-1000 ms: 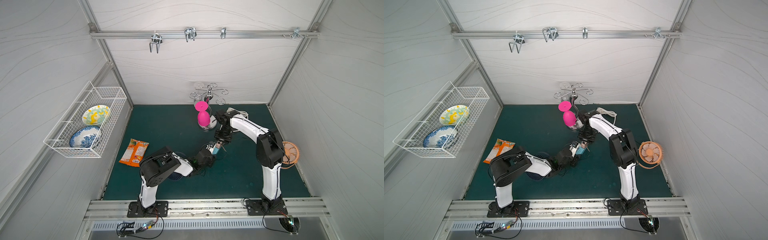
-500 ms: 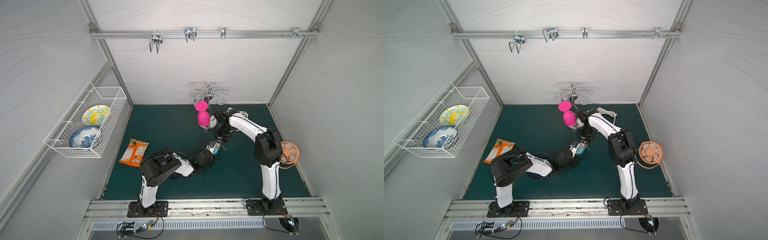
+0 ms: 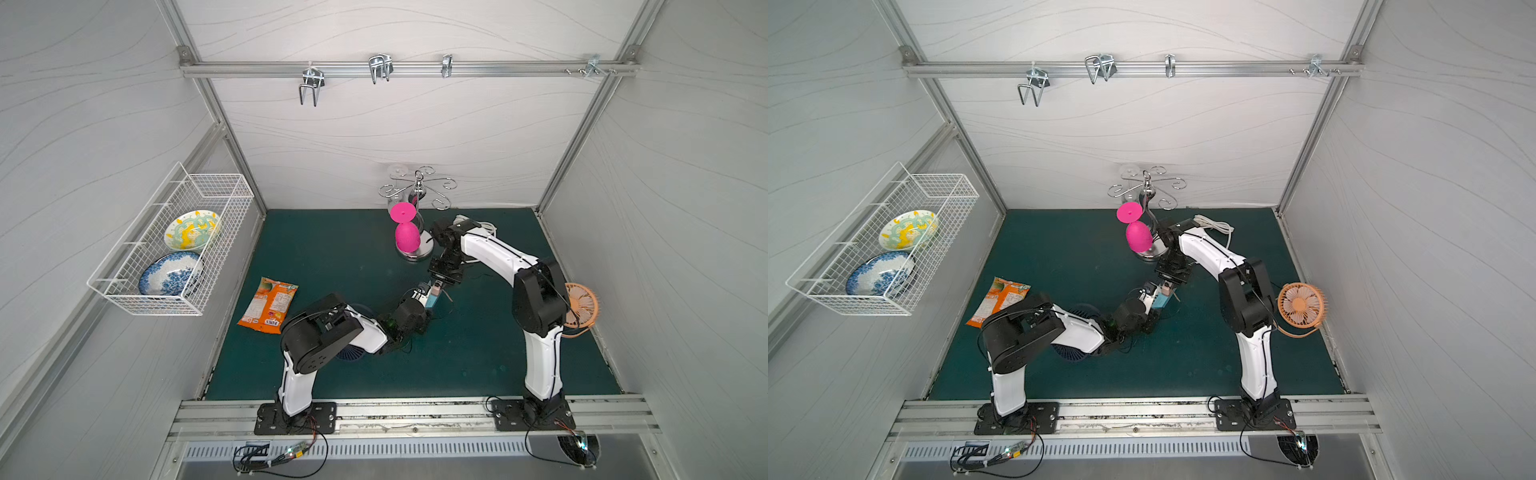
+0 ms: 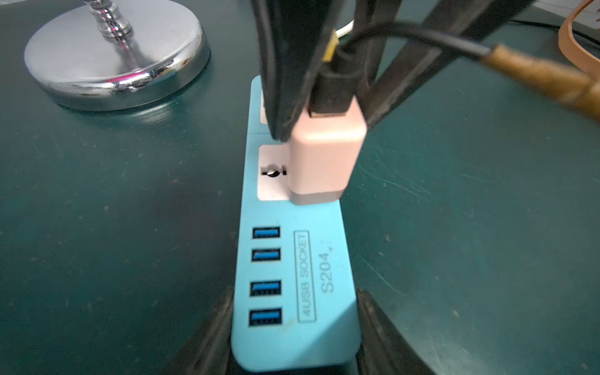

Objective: Unplug the desk fan from the power strip
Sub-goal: Remove the plug from the socket.

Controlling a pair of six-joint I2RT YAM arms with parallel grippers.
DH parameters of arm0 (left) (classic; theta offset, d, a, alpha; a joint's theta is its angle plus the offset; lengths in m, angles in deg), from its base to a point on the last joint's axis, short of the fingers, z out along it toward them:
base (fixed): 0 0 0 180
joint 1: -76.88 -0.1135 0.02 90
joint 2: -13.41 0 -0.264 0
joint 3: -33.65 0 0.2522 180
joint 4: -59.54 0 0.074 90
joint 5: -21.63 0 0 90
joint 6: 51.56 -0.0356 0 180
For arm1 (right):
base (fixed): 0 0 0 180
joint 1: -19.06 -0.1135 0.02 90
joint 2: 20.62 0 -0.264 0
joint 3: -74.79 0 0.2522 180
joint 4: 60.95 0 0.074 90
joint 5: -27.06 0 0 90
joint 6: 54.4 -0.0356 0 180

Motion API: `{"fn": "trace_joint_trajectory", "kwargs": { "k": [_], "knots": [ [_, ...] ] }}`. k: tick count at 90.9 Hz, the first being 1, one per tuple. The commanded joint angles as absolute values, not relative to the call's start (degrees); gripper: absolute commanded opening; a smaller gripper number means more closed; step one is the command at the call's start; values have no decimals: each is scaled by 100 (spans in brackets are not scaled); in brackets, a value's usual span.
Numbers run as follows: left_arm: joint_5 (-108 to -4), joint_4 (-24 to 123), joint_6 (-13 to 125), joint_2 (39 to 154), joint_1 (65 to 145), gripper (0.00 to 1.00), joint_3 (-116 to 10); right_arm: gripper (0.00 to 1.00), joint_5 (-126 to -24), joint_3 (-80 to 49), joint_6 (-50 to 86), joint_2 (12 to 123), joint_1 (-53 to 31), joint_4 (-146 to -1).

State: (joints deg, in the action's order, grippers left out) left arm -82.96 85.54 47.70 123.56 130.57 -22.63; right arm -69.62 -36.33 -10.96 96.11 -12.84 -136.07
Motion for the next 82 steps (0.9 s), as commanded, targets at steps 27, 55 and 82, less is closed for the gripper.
{"fn": "trace_joint_trajectory", "kwargs": {
  "k": [27, 55, 82],
  "knots": [
    [-8234, 8399, 4805, 12511, 13068, 2, -2430, 7, -6679, -3173, -1069, 9260, -1254, -13671],
    [-8165, 8364, 4847, 12553, 13093, 1, -2488, 7, -6755, -4174, -1051, 9907, -1388, -14146],
    [-8307, 8343, 4975, 12547, 13098, 0, -2454, 7, -6815, -3719, -1257, 9614, -1340, -13827]
  ]
}}
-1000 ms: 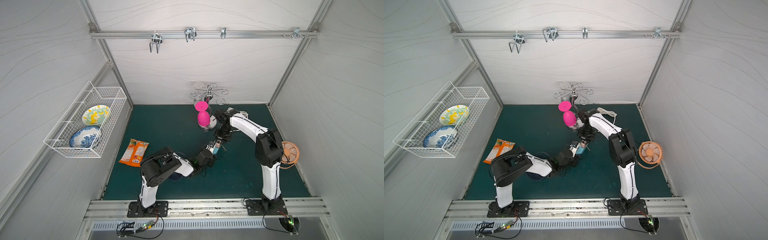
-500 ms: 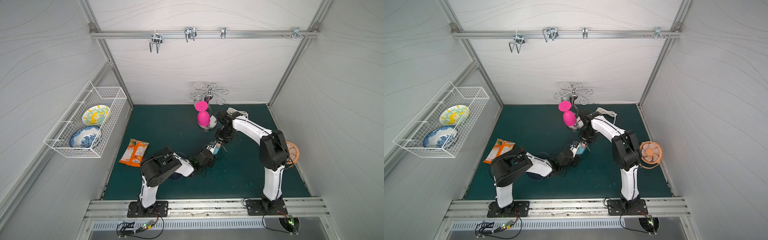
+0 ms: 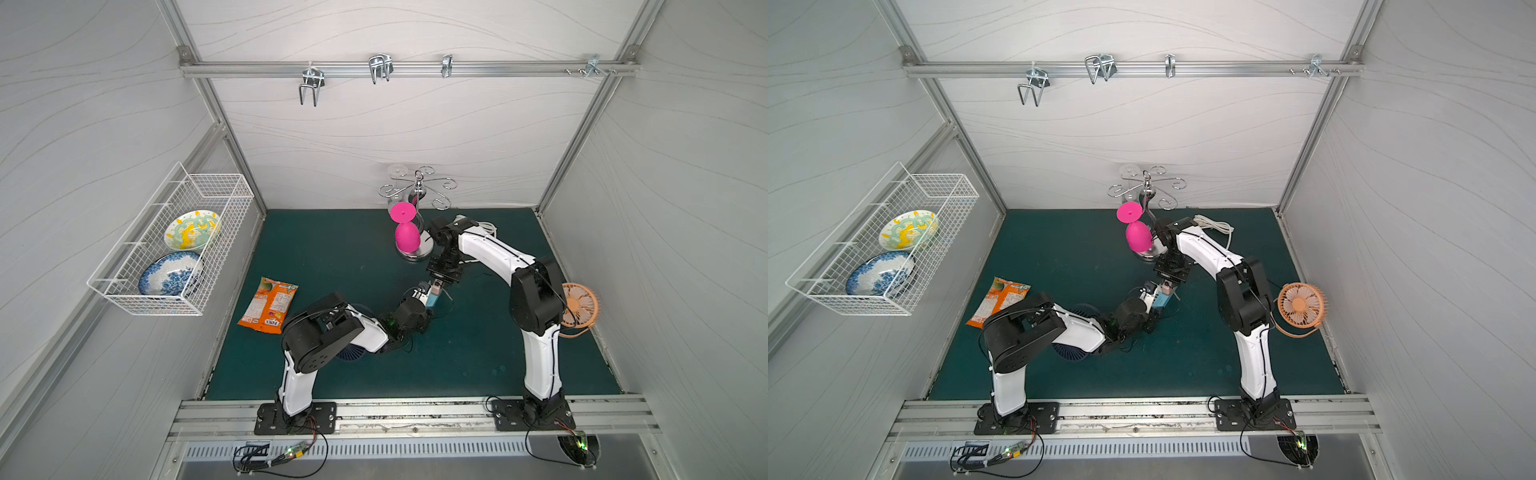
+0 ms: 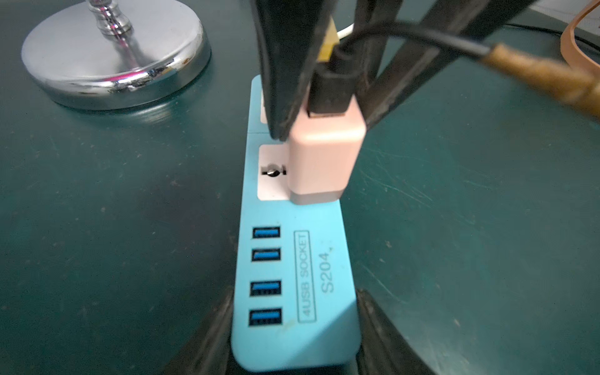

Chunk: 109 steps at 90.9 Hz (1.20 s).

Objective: Unplug the desk fan from the power strip
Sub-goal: Remove the plug from the socket.

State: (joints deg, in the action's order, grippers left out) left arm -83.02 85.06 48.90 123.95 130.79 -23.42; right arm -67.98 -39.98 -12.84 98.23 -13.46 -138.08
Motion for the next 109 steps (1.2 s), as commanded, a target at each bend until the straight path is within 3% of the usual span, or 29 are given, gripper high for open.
{"fn": "trace_joint_trajectory", "kwargs": {
  "k": [1, 29, 72, 109],
  "knots": [
    [-8310, 8346, 4976, 12547, 13096, 1, -2447, 6, -6832, -3668, -1274, 9586, -1330, -13800],
    [-8326, 8316, 4999, 12534, 13093, 0, -2451, 3, -6850, -2570, -1572, 8969, -1185, -13122],
    [-8195, 8197, 4911, 12556, 13100, 0, -2502, 3, -6703, -4004, -1280, 9722, -1385, -14042],
    [-8346, 8156, 4987, 12556, 13093, 0, -2490, 2, -6752, -3071, -1677, 9143, -1196, -13442]
  ]
}}
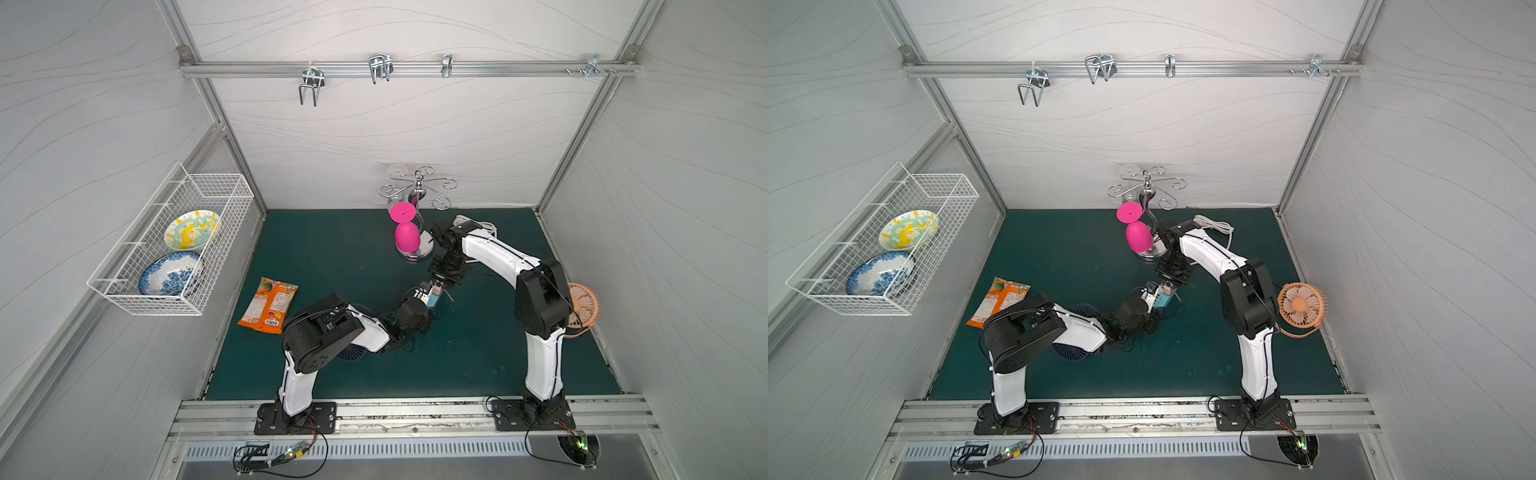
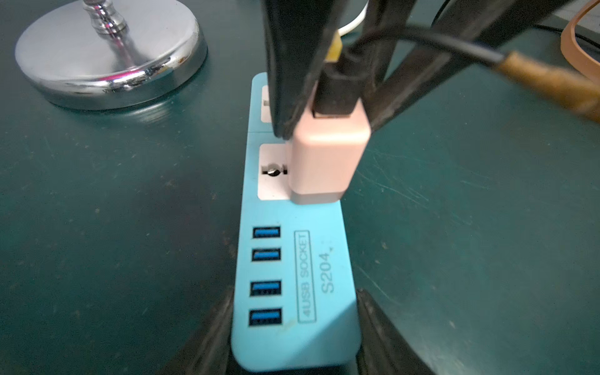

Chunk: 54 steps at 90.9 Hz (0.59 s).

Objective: Unplug the desk fan from the power strip
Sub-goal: Remove the plug from the socket.

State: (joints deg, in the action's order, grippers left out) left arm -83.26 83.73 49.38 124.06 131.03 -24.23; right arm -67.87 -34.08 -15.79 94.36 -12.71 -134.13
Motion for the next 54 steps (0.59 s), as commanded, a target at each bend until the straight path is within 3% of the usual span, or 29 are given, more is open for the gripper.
{"fn": "trace_joint_trajectory", "kwargs": {
  "k": [1, 54],
  "knots": [
    [-8347, 8155, 4987, 12560, 13093, 0, -2487, 2, -6760, -3032, -1708, 9126, -1192, -13418],
    [-8236, 7977, 4840, 12617, 13110, 0, -2629, 0, -6603, -4060, -1367, 9825, -1474, -14169]
  ]
}}
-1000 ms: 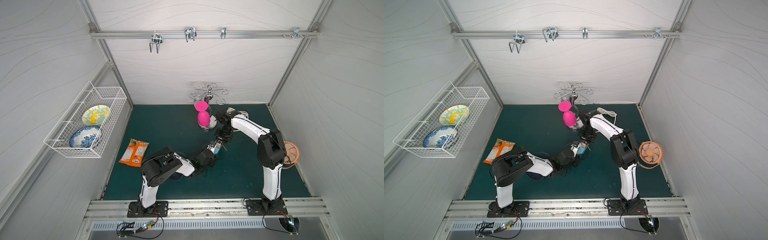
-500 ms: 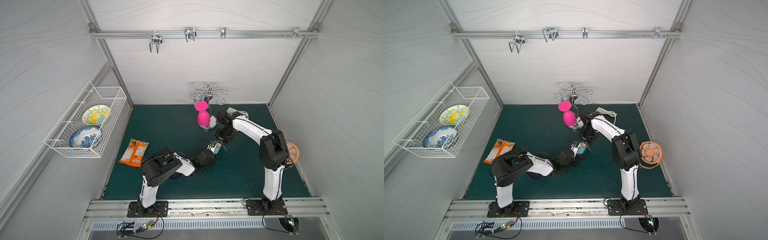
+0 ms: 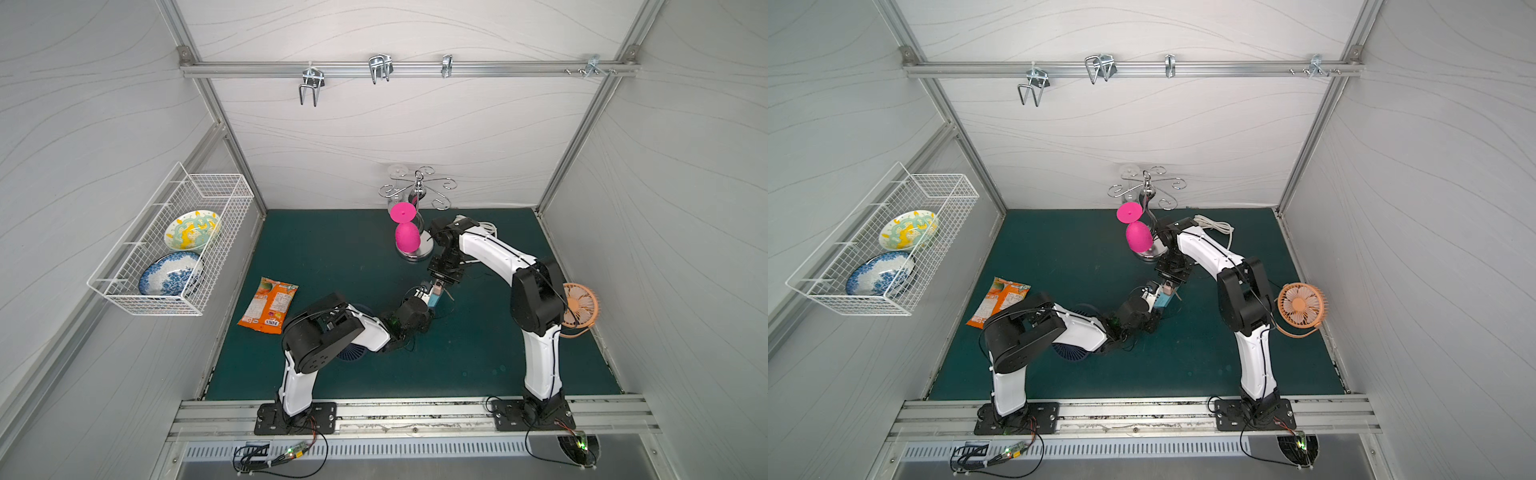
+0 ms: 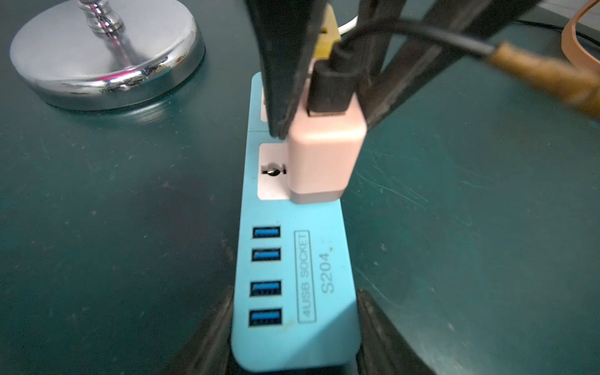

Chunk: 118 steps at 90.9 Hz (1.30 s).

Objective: Unplug the desk fan from the power strip
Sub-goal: Remove the plug from the socket.

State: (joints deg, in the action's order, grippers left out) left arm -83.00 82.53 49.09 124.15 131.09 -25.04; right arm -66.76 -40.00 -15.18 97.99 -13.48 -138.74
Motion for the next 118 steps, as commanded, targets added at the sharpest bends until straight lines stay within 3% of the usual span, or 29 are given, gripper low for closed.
{"fn": "trace_joint_trajectory", "kwargs": {
  "k": [1, 43, 81, 118],
  "knots": [
    [-8235, 7978, 4843, 12621, 13110, 0, -2627, 0, -6603, -4045, -1377, 9819, -1476, -14155],
    [-8327, 7966, 4924, 12635, 13105, 0, -2638, 0, -6565, -3563, -1652, 9364, -1606, -13794],
    [-8363, 7947, 4926, 12612, 13105, 0, -2572, 0, -6670, -3442, -1603, 9318, -1050, -13669],
    [-8339, 7927, 4953, 12655, 13102, 0, -2659, 0, -6299, -3230, -1643, 9158, -1629, -13623]
  ]
}}
